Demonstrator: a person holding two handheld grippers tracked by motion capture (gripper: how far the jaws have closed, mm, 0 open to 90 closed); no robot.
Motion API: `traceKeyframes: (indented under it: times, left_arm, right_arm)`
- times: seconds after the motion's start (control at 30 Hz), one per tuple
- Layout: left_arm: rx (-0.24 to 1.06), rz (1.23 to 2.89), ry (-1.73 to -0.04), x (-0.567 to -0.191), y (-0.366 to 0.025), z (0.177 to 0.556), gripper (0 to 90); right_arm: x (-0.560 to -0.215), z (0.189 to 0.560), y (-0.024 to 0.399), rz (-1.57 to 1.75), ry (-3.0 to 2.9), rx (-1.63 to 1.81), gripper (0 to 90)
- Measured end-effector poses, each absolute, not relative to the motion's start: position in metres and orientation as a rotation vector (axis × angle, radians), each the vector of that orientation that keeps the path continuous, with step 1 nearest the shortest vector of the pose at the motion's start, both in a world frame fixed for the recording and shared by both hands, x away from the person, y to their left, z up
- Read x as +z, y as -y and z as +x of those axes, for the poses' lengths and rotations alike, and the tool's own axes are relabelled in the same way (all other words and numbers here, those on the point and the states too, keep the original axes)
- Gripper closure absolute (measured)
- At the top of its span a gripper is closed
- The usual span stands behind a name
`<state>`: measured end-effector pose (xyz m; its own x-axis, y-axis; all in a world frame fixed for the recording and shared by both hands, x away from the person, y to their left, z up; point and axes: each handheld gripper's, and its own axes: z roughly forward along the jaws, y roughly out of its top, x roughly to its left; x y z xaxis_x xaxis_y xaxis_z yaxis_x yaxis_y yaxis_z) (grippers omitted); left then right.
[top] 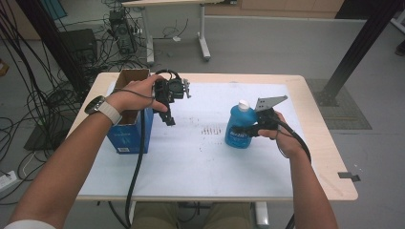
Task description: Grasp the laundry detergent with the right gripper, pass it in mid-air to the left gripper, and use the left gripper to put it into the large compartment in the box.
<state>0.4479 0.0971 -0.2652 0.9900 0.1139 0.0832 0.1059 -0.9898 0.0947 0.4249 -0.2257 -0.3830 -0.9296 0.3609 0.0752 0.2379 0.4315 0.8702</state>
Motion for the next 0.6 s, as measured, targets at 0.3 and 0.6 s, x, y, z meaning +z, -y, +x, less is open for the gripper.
traceKeyframes:
  times: [0.3,0.6]
  left_arm:
    - [0.138,3.044,-0.174,-0.2646,-0.0977,0.4474,10.7]
    - [0.139,3.044,-0.172,-0.2643,-0.0982,0.4473,10.7]
  right_arm:
    - [-0.3830,0.4251,0.2257,0.536,-2.552,1.521,41.8]
    - [-0.3828,0.4247,0.2254,0.536,-2.550,1.519,41.8]
